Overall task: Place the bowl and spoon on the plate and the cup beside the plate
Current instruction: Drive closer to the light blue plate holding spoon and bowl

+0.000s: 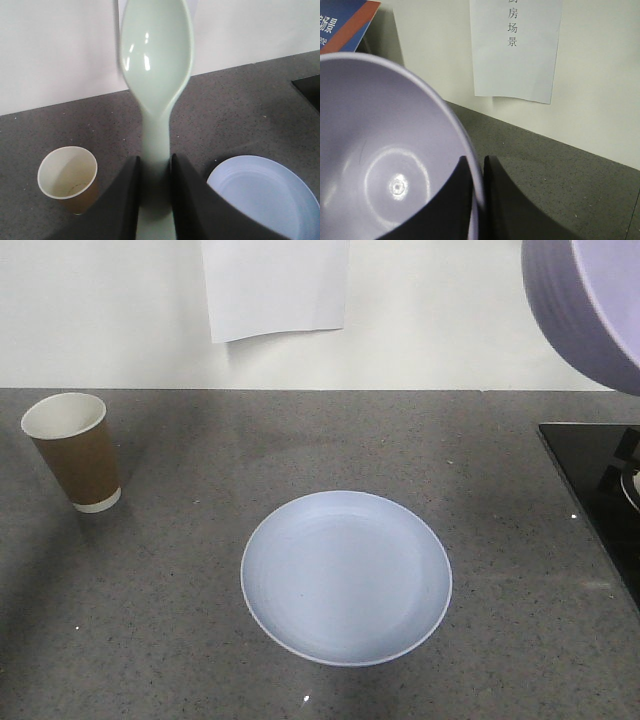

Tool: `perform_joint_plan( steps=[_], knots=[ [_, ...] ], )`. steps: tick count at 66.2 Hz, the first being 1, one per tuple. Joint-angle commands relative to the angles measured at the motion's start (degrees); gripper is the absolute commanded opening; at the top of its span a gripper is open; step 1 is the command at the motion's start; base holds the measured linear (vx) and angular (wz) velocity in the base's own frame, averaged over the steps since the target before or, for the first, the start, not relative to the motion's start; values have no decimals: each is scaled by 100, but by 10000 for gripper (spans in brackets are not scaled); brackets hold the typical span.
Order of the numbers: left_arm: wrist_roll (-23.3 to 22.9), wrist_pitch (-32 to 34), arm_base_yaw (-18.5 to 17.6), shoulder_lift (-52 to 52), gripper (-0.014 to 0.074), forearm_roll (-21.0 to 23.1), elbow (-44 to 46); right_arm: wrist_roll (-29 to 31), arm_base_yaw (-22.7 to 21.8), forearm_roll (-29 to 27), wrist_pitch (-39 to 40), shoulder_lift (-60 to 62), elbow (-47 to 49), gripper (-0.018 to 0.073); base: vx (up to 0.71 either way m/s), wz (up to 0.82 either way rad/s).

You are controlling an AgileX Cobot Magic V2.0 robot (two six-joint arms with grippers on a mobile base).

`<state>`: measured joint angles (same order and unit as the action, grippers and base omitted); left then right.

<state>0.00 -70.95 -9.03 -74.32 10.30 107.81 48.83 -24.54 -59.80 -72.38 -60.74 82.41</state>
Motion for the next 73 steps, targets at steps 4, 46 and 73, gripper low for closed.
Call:
perform_joint_plan(
  steps=[4, 46, 73],
  knots=[
    [-36, 341, -25, 118, -6, 91, 136, 27, -19, -393, -74, 61, 116, -5, 0, 0],
    [-36, 341, -25, 118, -6, 91, 136, 27, -19, -393, -74, 61, 116, -5, 0, 0],
    [-36, 341, -25, 118, -6, 91, 136, 27, -19, -393, -74, 61, 116, -5, 0, 0]
  ],
)
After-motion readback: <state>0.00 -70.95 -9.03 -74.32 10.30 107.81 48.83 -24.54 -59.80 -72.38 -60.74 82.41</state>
